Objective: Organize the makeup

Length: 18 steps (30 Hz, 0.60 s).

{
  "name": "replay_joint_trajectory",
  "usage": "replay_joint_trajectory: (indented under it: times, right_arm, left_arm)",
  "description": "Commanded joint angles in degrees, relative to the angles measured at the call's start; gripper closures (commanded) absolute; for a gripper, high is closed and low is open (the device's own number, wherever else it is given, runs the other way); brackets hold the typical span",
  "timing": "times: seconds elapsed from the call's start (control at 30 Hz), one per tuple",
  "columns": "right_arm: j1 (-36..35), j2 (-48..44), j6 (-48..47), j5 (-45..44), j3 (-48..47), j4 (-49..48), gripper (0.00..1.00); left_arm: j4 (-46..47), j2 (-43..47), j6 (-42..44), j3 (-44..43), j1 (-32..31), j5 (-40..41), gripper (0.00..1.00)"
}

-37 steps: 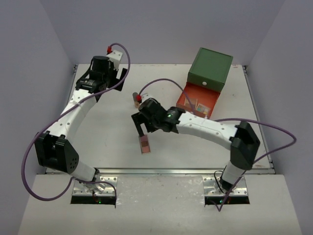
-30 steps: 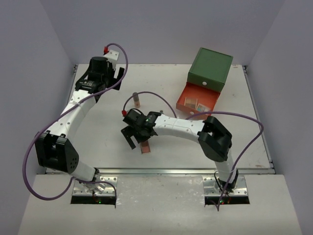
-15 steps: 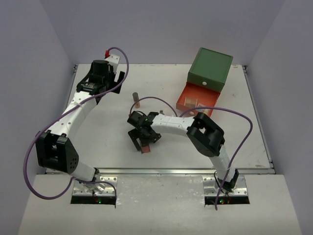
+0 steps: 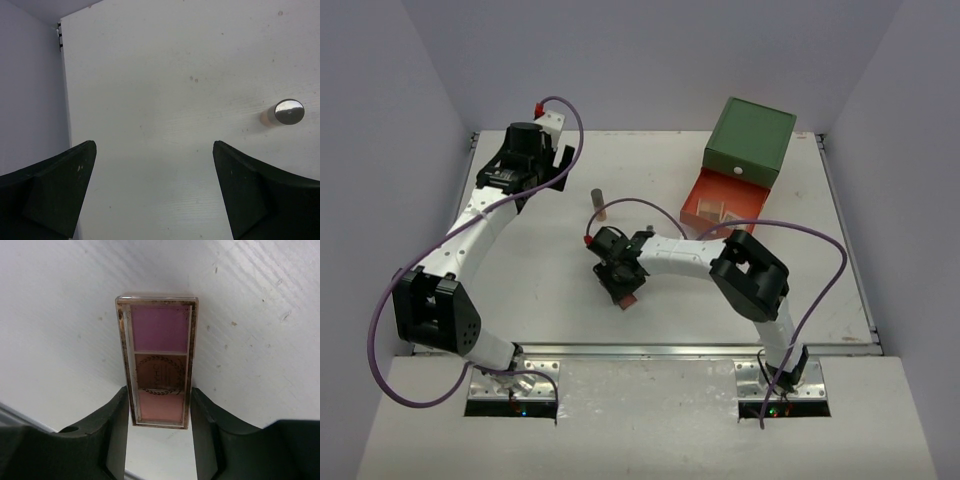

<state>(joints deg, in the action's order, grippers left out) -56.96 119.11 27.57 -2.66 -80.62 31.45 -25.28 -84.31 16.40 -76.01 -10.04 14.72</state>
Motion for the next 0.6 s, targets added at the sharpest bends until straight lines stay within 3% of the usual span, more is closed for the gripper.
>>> replay_joint_trajectory:
  times: [0.0,0.17,0.33,0.47,0.57]
  right_arm:
    - [-0.7,-6.74,-12.39,0.69,4.24,-3.52,1.0]
    - [-0.61,-19.83,-25.16,1.96,5.56,-8.38,1.0]
    - [0.99,-26.95,-31.96,-0.5,2.97,-8.33,1.0]
    - [7.05,-30.65,-36.46,-2.16,1.08,-6.42,1.0]
    - [13.74,-31.86,-41.51,-8.26,1.02,-6.28,1.0]
  left_arm:
    - [2.8,1.96,0.3,-0.02,0.02,0.74,0.0]
    - [2.79,2.04,0.56,-0.19,0.02,0.84,0.0]
    - [2.8,2.12,0.74,-0.18,0.02,1.1,0.0]
    - [2.87,2.2,0.91,-0.13,0.02,1.19,0.0]
    - [2.87,2.16,1.0,-0.05,0.02,1.07,0.0]
